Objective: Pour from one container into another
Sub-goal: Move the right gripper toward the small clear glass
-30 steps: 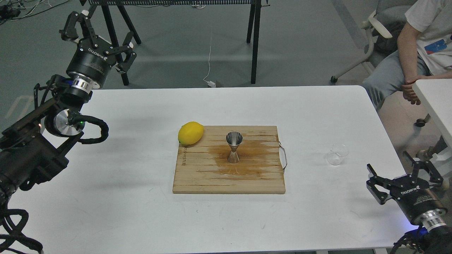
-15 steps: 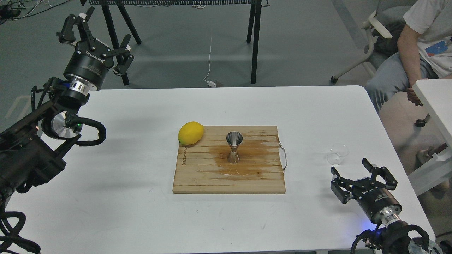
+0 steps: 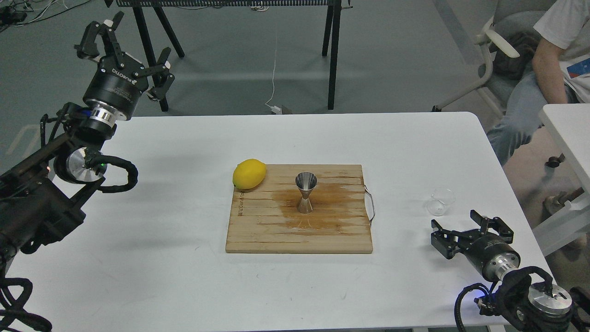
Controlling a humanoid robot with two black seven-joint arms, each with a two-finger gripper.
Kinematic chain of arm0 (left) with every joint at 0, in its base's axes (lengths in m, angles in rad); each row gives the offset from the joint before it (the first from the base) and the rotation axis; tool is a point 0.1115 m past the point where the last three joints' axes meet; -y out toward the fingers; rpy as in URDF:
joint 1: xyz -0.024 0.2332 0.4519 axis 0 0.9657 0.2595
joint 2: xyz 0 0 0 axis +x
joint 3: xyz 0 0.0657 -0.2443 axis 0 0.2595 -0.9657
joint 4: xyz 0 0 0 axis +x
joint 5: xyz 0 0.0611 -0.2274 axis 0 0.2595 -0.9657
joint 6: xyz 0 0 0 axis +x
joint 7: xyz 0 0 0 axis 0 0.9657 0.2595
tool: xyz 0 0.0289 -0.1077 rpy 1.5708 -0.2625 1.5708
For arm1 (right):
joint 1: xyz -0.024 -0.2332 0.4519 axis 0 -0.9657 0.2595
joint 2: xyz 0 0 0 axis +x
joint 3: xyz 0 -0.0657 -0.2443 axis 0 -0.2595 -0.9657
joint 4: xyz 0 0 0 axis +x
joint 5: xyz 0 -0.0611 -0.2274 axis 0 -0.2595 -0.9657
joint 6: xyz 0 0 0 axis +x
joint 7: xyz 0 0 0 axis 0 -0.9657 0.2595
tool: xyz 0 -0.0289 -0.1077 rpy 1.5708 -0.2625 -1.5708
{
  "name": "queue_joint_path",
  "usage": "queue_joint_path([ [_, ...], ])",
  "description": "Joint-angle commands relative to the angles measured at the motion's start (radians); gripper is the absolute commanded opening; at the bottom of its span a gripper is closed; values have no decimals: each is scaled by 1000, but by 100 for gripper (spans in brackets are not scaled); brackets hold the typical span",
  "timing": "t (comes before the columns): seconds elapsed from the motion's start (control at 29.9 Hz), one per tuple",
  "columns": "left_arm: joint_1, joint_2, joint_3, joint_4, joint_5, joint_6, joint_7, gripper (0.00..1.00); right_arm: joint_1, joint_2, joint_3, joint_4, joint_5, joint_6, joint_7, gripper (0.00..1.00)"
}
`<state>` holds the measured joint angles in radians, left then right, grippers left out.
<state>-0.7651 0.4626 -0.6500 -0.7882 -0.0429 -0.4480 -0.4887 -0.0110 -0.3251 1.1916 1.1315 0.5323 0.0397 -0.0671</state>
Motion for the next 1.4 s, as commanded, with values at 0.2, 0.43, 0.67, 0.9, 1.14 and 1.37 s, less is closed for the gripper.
queue_joint_path([
  [0.2, 0, -2, 1, 3, 0, 5, 0, 100, 56, 37, 0, -84, -3, 9, 1, 100],
  [0.43, 0, -16, 4, 39, 2, 5, 0, 100, 74, 37, 0, -96, -5, 23, 6, 100],
  [0.67, -2, -16, 3, 50, 2, 12, 0, 100, 149, 73, 0, -231, -3, 25, -3, 99],
  [0.9, 0, -18, 3, 95, 0, -1, 0, 100, 177, 98, 3, -269, -3, 26, -22, 96],
  [1.14, 0, -18, 3, 95, 0, -1, 0, 100, 192, 98, 10, -269, -3, 26, -23, 94],
  [1.37, 1, -18, 3, 95, 0, 0, 0, 100, 204, 98, 8, -280, -3, 28, -43, 82],
])
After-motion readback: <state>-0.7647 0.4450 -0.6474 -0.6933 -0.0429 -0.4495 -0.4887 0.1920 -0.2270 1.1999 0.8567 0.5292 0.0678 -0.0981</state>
